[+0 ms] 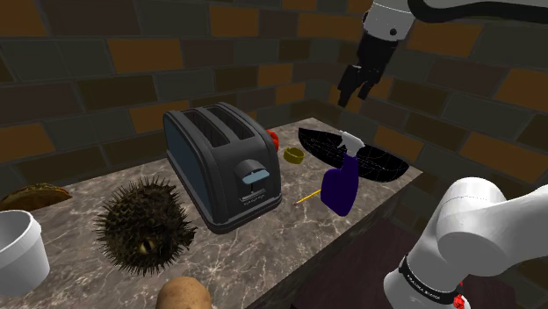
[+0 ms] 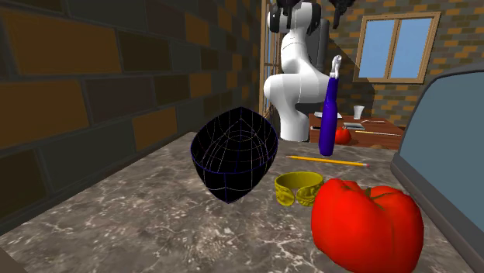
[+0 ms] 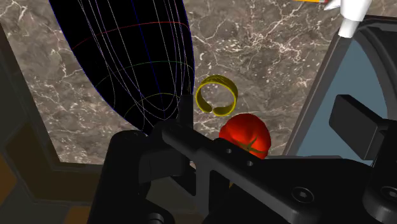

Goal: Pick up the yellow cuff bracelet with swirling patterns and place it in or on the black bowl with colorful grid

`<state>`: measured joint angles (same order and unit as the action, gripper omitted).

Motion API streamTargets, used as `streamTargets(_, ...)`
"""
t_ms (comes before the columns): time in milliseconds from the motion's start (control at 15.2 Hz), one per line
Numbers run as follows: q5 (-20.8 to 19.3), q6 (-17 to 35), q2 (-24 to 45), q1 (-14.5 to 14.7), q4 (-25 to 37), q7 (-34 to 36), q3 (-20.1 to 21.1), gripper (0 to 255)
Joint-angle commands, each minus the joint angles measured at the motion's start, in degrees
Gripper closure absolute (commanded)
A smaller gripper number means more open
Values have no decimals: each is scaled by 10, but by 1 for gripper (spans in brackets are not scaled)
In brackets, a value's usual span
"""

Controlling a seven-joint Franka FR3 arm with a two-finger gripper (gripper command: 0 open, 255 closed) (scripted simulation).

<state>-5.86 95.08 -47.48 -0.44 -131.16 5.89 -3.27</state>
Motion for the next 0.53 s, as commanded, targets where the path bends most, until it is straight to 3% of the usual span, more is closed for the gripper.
streamTargets(0, 0, 0, 0, 0, 0, 0, 0, 0)
streamTargets(462, 10, 128, 81, 20, -54, -59, -50, 0)
